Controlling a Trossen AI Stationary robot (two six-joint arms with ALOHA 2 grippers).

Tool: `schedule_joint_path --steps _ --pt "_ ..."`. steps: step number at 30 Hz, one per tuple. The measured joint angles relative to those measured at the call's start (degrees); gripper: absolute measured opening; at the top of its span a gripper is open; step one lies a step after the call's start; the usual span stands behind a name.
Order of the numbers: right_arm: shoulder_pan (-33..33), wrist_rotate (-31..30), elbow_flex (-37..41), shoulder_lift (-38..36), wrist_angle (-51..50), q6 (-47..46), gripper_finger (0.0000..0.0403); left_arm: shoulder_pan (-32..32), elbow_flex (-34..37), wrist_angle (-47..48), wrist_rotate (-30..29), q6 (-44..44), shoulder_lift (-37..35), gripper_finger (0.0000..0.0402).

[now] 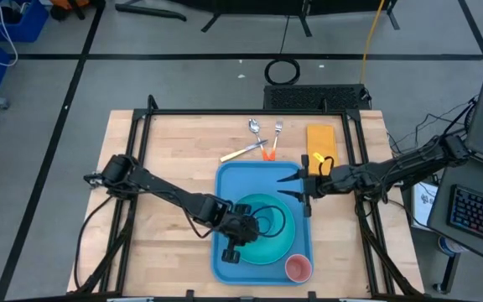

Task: Set up tray
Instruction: Put the blue bowl on the plate on the blue serving tray

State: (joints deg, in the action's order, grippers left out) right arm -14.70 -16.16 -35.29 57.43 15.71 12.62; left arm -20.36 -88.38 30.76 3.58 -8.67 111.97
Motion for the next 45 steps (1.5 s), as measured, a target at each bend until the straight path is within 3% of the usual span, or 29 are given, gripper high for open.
schedule_joint_path --steps 5,21,29,39,45 --pt "-0.01 0.0 2.03 0.0 4.12 0.08 0.0123 0.03 0.0 0.33 0.3 0.0 0.02 0.0008" --pt "-0.02 0.0 2.19 0.0 4.37 0.04 0.0123 0.26 -0.09 -0.88 0.91 0.51 1.99 0.0008" --pt "-0.02 0.0 2.19 0.0 4.23 0.04 0.0123 0.26 0.02 -0.59 1.13 0.73 2.25 0.0038" --pt "-0.02 0.0 2.19 0.0 4.23 0.04 0.0123 0.26 0.02 -1.11 0.89 1.09 2.18 0.0018" --pt "-0.02 0.0 2.19 0.0 4.21 0.04 0.0123 0.09 0.02 -3.0 1.14 1.03 2.18 0.0041"
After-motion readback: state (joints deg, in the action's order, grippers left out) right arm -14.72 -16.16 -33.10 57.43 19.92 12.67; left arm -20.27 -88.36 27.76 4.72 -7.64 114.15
